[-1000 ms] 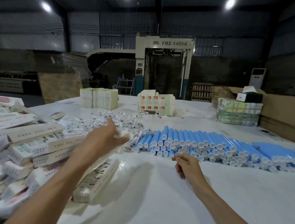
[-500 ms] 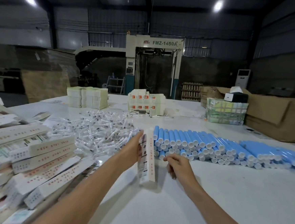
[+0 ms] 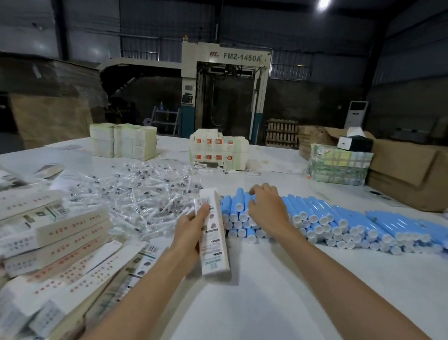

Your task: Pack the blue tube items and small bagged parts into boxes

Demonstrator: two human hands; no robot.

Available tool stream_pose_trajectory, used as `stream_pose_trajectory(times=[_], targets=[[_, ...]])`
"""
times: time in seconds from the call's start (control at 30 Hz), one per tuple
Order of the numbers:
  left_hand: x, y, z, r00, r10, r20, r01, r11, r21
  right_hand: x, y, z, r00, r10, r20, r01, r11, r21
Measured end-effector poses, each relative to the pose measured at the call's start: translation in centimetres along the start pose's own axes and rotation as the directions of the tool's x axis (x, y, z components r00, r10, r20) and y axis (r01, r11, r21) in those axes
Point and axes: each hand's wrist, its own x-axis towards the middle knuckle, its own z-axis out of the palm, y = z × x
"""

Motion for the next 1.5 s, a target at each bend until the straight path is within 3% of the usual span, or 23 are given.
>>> stream_pose_trajectory(times=[0.13,0.37,0.83,0.93,1.03,1.1,1.13,1.17,1.2,1.27,1.4,1.5], targets=[[-0.3,0.1,-0.1,1.000,0.024,-0.012,-0.023,0.999,0.047,3.1,-1.7,1.9,1.000,0.012,0.023,-0.006,0.968,-0.250],[-0.2,0.4,-0.1,0.998,0.052,-0.034,-0.050,0.998,0.046,5.2,-3.4,4.3,0.991,0.078,0.107,-0.014,0.865,-0.501],[0.0,-0.1,0.9,0.995,0.097,0.030,-0.095,0.994,-0.055,4.3,-6.4,5.4,0.992,0.110,0.064,-0.047,0.787,-0.616],[0.1,0.2,0.8,0.998,0.013,0.067,-0.004,0.992,-0.122,4.6,-6.8,5.4,0.998,0.064,0.024,-0.039,0.816,-0.576],[0.0,0.4,0.8,0.994,-0.021,0.108,0.037,0.988,-0.149,4.5,-6.5,4.2,0.993,0.038,-0.109,-0.087,0.870,-0.485],[-0.1,0.5,0.8,0.992,0.005,0.129,0.008,0.995,-0.103,4.1,-5.7,2.7,0.982,0.088,-0.166,-0.133,0.949,-0.285],[-0.2,0.5,0.9,0.990,0.024,0.140,-0.013,0.997,-0.078,3.7,-5.2,1.7,0.976,0.162,-0.146,-0.175,0.981,-0.085],[-0.3,0.4,1.0,0.988,0.044,0.150,-0.036,0.998,-0.056,3.3,-4.5,0.8,0.964,0.250,-0.089,-0.234,0.959,0.162],[-0.4,0.4,1.1,0.986,0.061,0.158,-0.056,0.998,-0.032,2.8,-3.5,0.2,0.946,0.325,-0.019,-0.289,0.866,0.409],[-0.8,0.3,1.2,0.982,0.075,0.175,-0.082,0.996,0.033,1.0,-1.7,-0.9,0.912,0.402,0.079,-0.319,0.576,0.753],[-1.3,0.0,1.2,0.965,0.075,0.250,-0.112,0.984,0.135,-2.4,1.6,-3.6,0.905,0.420,0.072,-0.165,0.190,0.968],[-1.8,-0.2,1.6,0.948,0.053,0.315,-0.110,0.980,0.166,-3.6,2.8,-6.1,0.930,0.367,0.002,-0.007,0.011,1.000]])
